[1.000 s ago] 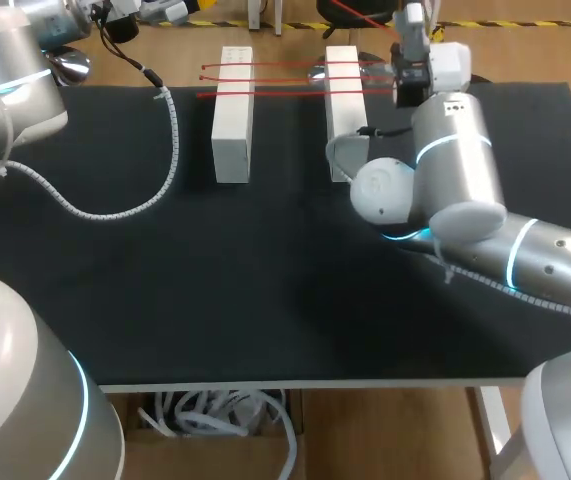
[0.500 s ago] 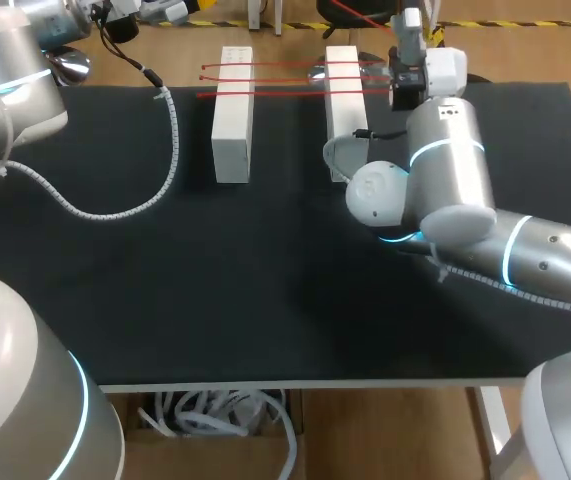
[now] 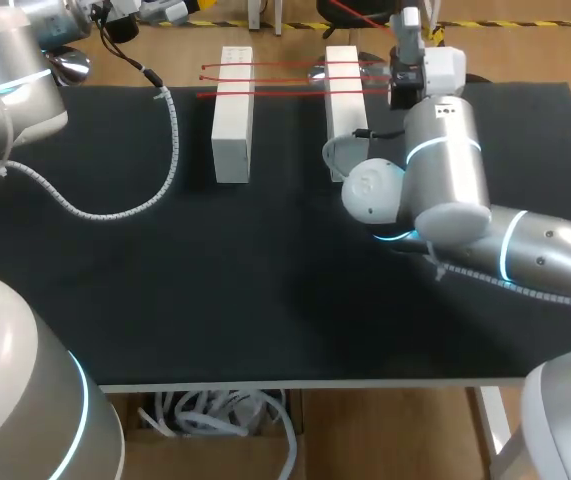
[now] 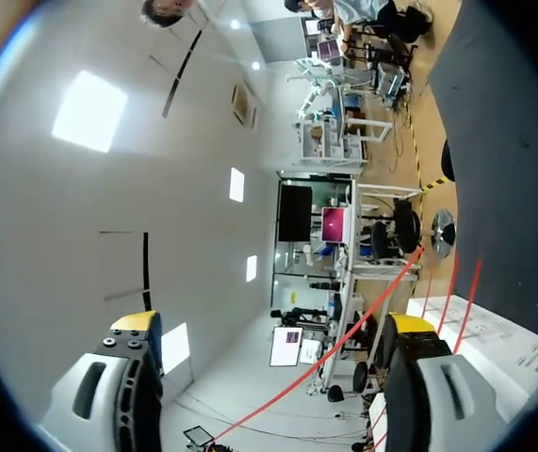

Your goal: Grab the tape and strap the tape.

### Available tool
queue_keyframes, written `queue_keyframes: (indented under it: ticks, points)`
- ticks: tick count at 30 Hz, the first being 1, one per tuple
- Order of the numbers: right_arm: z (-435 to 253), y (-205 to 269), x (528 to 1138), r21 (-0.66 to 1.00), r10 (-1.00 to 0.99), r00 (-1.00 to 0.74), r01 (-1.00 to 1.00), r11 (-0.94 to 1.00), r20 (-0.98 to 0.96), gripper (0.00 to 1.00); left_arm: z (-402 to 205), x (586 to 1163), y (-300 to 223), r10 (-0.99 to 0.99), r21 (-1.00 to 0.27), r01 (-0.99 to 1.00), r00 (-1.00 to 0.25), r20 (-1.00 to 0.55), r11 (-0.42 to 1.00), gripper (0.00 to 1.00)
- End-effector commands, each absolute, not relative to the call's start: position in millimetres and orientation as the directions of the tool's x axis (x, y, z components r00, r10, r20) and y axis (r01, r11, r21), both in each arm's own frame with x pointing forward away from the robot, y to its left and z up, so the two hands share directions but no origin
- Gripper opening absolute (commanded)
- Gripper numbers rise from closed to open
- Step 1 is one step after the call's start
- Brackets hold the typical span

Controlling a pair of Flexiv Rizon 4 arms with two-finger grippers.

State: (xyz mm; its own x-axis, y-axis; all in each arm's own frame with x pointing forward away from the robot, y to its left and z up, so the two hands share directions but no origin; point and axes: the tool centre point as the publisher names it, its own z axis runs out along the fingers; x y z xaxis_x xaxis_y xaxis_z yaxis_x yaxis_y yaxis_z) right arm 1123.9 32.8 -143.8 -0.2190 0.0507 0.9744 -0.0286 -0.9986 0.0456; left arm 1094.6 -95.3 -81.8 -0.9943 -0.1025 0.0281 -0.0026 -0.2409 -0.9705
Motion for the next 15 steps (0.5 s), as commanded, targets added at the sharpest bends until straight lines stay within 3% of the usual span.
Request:
queue_keyframes:
  ticks: [1, 5, 7, 9, 11, 13, 15]
  points:
    - [-142.3, 32.4, 1122.4, 0.052, 0.058, -0.208, -0.033, -0.998, 0.976, 0.36, -82.1, 1094.0, -95.7, -0.105, -0.97, -0.001, -0.994, 0.027, -0.242, 0.0]
    - [-143.2, 32.3, 1121.7, 0.066, 0.071, -0.207, -0.03, -0.997, 0.976, 0.42, -82.1, 1094.0, -95.7, -0.105, -0.97, -0.001, -0.994, 0.027, -0.242, 0.0]
    - [-142.9, 32.5, 1121.4, 0.069, 0.074, -0.212, -0.031, -0.997, 0.974, 0.11, -82.1, 1094.0, -95.7, -0.105, -0.97, -0.001, -0.994, 0.027, -0.242, 0.0]
    - [-141.8, 31.6, 1121.2, 0.07, 0.076, -0.22, -0.033, -0.997, 0.973, 0.22, -82.1, 1094.0, -95.7, -0.105, -0.97, -0.001, -0.994, 0.027, -0.242, 0.0]
    - [-141.2, 31.0, 1121.1, 0.073, 0.079, -0.222, -0.035, -0.997, 0.972, 0.15, -82.1, 1094.0, -95.7, -0.105, -0.97, -0.001, -0.994, 0.027, -0.242, 0.0]
    - [-141.3, 30.6, 1120.8, 0.084, 0.089, -0.225, -0.035, -0.996, 0.97, 0.28, -82.1, 1094.0, -95.7, -0.105, -0.97, -0.001, -0.994, 0.027, -0.242, 0.0]
    - [-141.4, 30.3, 1120.1, 0.082, 0.088, -0.218, -0.037, -0.996, 0.972, 0.31, -82.1, 1094.0, -95.7, -0.105, -0.97, -0.001, -0.994, 0.027, -0.242, 0.0]
